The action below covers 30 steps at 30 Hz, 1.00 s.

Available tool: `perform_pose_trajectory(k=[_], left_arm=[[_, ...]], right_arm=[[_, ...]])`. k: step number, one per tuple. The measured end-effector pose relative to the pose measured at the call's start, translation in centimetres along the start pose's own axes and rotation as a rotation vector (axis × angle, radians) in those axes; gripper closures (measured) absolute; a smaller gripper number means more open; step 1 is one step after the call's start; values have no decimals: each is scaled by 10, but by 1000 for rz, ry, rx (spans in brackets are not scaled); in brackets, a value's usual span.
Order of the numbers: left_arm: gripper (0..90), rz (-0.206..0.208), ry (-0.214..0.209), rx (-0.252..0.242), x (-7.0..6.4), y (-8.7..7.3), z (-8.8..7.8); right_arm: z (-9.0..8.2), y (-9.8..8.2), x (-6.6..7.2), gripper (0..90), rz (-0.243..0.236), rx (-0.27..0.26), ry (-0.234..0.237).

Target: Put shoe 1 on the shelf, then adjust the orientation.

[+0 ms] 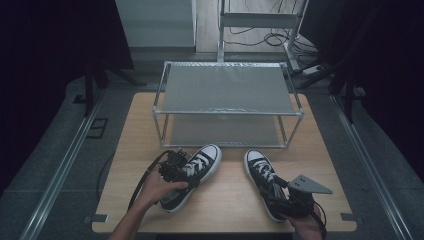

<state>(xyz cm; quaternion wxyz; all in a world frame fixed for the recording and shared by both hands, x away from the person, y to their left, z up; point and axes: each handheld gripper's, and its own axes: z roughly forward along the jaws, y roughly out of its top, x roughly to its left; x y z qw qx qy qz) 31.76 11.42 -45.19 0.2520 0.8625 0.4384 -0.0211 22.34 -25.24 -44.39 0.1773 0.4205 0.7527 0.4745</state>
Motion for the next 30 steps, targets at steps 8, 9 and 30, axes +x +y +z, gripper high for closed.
perform_pose_trajectory(k=[8,9,30], left_arm=[[161,9,-33,-54,-4,1,-14],[161,10,-35,-63,-5,2,-16],[162,89,-51,-132,-25,26,-60]], right_arm=[[1,-1,-4,327,12,7,-11],[1,-1,-4,327,11,7,-10],[1,-2,-6,328,24,9,-21]])
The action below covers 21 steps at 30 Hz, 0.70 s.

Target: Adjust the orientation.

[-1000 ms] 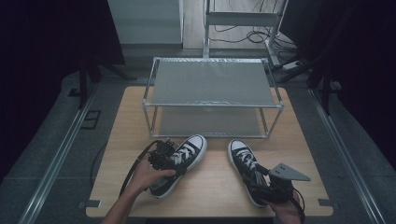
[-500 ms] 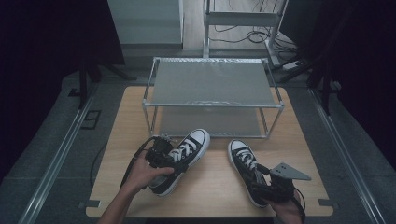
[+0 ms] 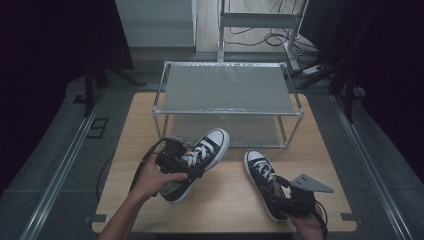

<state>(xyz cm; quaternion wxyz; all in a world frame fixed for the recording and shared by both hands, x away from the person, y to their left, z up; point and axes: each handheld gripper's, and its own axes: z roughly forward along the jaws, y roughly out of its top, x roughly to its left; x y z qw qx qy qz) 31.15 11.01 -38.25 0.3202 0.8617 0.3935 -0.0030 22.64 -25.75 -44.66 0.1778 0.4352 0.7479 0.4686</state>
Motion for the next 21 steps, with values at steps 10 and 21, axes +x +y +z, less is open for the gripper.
perform_pose_trajectory(k=[10,21], left_arm=[[162,33,0,-11,-10,25,-12],[162,37,-7,-15,-13,44,-17]], right_arm=[[0,0,-1,328,1,3,-3],[1,-1,-4,329,12,8,-9]])
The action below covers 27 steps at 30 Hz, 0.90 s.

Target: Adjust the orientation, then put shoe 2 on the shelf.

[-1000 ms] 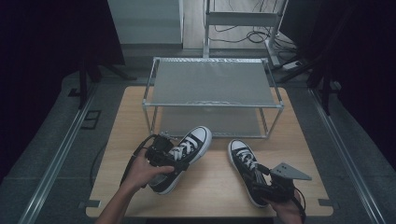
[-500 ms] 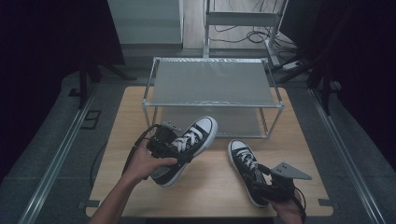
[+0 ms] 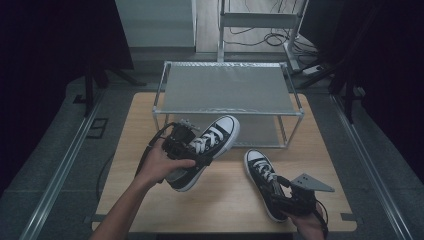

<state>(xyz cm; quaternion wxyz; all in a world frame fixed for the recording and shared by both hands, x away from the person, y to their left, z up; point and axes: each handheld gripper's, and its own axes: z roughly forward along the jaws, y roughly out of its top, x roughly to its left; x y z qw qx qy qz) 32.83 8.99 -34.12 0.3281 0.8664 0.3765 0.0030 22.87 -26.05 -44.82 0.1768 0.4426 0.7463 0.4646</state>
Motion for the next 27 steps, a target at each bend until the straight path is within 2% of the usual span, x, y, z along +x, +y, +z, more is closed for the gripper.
perform_pose_trajectory(k=[7,11,21,27], left_arm=[[162,-3,4,-4,3,12,-5],[162,-9,7,-23,2,22,-10],[162,0,1,-28,-3,44,-16],[162,-19,9,-35,0,59,-19]], right_arm=[[1,-1,-1,329,3,5,-2],[2,-1,-1,329,3,8,-4],[1,-1,-1,331,5,5,0],[0,-1,-2,332,12,0,0]])
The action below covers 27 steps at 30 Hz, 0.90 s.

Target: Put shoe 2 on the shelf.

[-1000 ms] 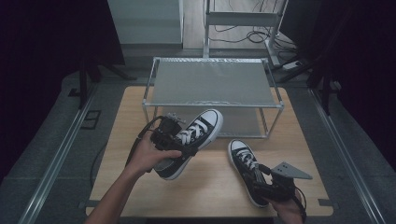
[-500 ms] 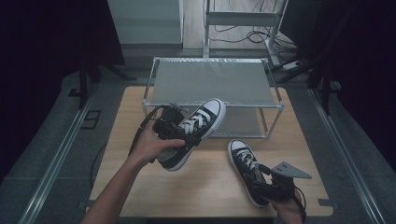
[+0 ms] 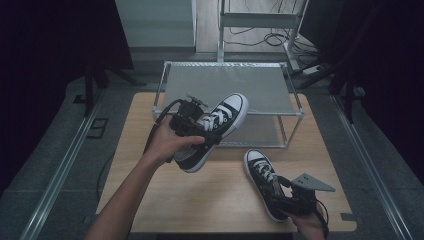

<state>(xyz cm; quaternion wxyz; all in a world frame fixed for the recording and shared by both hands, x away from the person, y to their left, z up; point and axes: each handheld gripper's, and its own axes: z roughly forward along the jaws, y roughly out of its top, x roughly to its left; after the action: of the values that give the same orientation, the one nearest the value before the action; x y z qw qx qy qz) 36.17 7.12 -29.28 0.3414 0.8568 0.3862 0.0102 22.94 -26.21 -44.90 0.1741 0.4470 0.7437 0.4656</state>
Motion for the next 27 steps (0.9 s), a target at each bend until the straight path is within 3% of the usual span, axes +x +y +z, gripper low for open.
perform_pose_trajectory(k=[4,27], left_arm=[[162,2,17,-6,1,7,-2],[162,-76,36,14,23,55,1]], right_arm=[[0,0,0,331,2,-2,0],[0,0,-5,332,14,1,0]])
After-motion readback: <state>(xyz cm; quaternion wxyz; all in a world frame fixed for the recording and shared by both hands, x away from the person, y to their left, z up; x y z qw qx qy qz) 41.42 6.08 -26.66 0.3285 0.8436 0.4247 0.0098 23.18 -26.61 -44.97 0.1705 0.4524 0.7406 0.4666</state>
